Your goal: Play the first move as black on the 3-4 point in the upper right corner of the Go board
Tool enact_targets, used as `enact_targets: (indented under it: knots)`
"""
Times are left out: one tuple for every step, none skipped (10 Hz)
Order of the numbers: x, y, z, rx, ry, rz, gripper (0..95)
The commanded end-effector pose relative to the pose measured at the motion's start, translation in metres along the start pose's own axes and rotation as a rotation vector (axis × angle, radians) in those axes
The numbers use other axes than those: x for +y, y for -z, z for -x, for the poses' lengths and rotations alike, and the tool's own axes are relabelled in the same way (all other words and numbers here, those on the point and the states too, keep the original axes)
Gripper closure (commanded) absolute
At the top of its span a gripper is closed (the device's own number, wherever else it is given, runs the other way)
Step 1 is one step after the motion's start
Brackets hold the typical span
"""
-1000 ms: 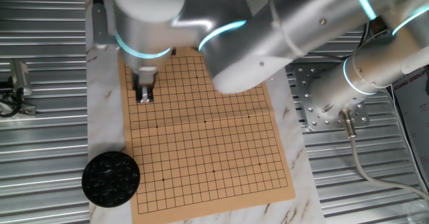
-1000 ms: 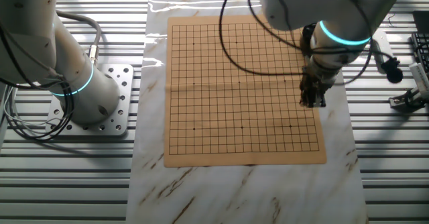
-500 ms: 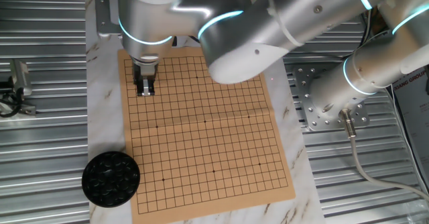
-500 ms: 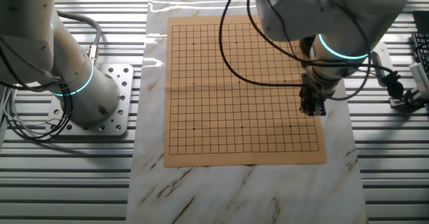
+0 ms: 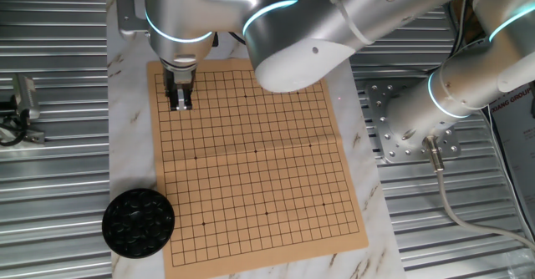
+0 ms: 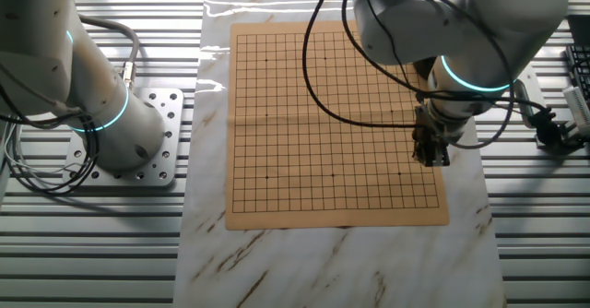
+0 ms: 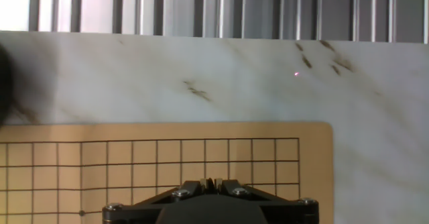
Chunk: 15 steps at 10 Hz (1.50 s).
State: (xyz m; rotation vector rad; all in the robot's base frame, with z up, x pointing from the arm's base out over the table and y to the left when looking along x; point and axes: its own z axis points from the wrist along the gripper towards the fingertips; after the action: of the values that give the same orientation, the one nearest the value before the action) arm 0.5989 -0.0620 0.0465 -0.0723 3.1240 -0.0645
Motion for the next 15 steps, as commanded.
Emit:
enact_targets:
  knots:
    - [-0.002,0.000,-0.001,0.002,0.008,0.000,95.0]
    - [-0.004,-0.001,-0.001,0.002,0.013,-0.001,95.0]
    - [-0.006,-0.002,-0.003,0.001,0.016,-0.001,95.0]
    - [-0.008,-0.003,-0.004,0.001,0.018,-0.002,95.0]
    - [-0.011,-0.005,-0.007,-0.002,0.022,-0.001,95.0]
    - [-0.013,-0.006,-0.008,-0.004,0.027,0.000,95.0]
    - [-0.015,-0.006,-0.010,-0.004,0.030,0.000,95.0]
    - [-0.016,-0.006,-0.010,-0.005,0.032,0.000,95.0]
    - [-0.018,-0.006,-0.011,-0.005,0.033,0.002,95.0]
    - [-0.019,-0.006,-0.012,-0.004,0.035,0.002,95.0]
    - [-0.021,-0.007,-0.013,-0.005,0.039,0.003,95.0]
    - [-0.023,-0.008,-0.014,-0.005,0.042,0.003,95.0]
    - [-0.026,-0.009,-0.017,-0.009,0.048,0.005,95.0]
    - [-0.028,-0.010,-0.018,-0.011,0.052,0.005,95.0]
    - [-0.029,-0.011,-0.019,-0.009,0.053,0.004,95.0]
